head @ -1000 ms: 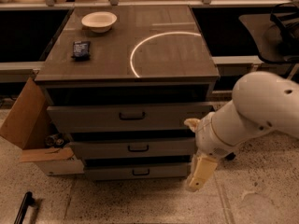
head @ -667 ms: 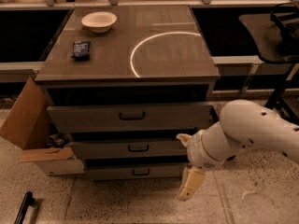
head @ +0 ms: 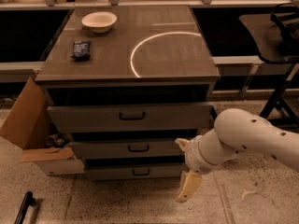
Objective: Open middle drawer
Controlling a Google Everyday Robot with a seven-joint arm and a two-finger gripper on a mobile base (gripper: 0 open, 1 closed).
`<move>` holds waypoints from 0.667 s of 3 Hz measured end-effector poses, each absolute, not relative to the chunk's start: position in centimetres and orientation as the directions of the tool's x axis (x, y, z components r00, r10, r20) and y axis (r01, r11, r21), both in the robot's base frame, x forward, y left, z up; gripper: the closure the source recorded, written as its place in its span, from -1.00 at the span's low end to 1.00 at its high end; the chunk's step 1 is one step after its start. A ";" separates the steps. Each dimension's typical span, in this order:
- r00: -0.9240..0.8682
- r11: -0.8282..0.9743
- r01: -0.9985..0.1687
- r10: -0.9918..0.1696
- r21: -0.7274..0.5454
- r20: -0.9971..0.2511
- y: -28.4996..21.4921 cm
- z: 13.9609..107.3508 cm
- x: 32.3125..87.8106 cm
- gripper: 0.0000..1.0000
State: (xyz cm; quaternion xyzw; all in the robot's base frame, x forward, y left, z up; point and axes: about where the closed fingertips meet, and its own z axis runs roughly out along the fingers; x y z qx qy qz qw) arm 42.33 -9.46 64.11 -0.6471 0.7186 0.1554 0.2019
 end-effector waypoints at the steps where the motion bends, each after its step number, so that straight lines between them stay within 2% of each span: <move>1: -0.048 0.083 -0.995 -0.881 -0.053 -0.470 -8.9 59.1 43.6 -1.00; 2: -0.004 0.040 -0.996 -0.901 -0.073 -0.435 -8.0 53.6 45.7 -1.00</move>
Offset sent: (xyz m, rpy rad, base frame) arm 0.0561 0.0196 -0.1558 -0.1062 -0.0433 0.0956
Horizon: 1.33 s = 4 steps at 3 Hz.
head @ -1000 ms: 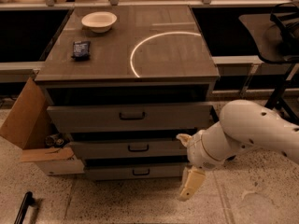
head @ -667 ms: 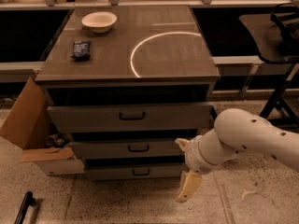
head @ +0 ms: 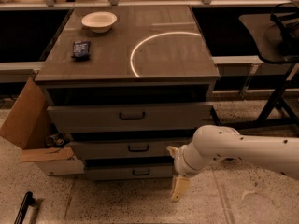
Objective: Open middle drawer
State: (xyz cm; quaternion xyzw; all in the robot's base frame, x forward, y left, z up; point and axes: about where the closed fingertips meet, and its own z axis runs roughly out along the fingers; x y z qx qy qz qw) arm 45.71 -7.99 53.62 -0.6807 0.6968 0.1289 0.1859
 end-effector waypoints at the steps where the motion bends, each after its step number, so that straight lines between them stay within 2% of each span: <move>1: -0.004 0.040 -0.996 -0.901 -0.073 -0.435 -8.0 53.6 45.7 -1.00; 2: -0.001 0.045 -0.994 -0.910 -0.096 -0.415 -8.2 53.1 46.5 -1.00; 4: 0.021 0.046 -0.982 -0.937 -0.185 -0.348 -9.1 49.8 51.8 -1.00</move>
Offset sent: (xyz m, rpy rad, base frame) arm 0.0218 -0.0072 -0.0126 -0.0549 -0.0571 -0.0215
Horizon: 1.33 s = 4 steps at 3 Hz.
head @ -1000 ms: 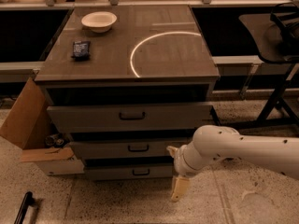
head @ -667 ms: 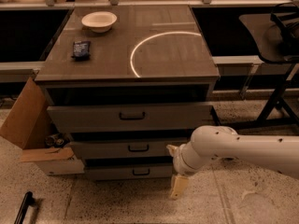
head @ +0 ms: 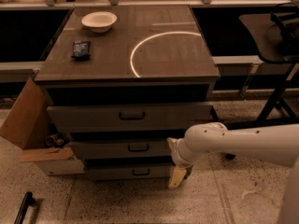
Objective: Open middle drawer
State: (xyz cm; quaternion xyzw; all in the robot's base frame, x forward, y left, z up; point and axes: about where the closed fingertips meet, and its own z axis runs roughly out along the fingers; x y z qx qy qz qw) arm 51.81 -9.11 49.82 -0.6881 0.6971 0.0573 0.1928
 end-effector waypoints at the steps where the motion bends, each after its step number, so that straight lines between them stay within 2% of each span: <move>1: 0.028 0.044 -0.980 -0.936 -0.195 -0.351 -9.3 48.1 54.2 -1.00; 4: 0.057 0.016 -0.983 -0.921 -0.185 -0.384 -8.6 43.9 59.8 -1.00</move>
Offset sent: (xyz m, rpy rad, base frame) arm 0.0777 0.0007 -0.0510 0.0373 -0.0247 0.0422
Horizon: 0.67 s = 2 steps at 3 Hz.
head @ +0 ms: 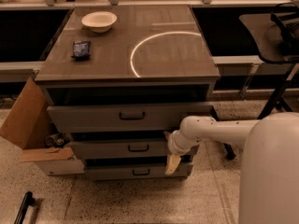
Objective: Open middle drawer
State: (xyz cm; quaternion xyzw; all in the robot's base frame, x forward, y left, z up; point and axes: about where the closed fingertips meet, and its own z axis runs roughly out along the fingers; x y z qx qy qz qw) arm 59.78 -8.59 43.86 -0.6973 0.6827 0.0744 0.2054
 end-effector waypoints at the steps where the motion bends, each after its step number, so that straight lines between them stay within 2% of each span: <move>1: 0.048 0.021 -0.985 -0.921 -0.172 -0.388 -8.4 42.5 60.2 -0.66; 2: 0.036 0.034 -0.985 -0.920 -0.171 -0.390 -8.3 41.7 59.3 -0.19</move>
Offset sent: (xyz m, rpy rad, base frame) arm -0.0233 0.0009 -0.0319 0.0061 0.0176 -0.0344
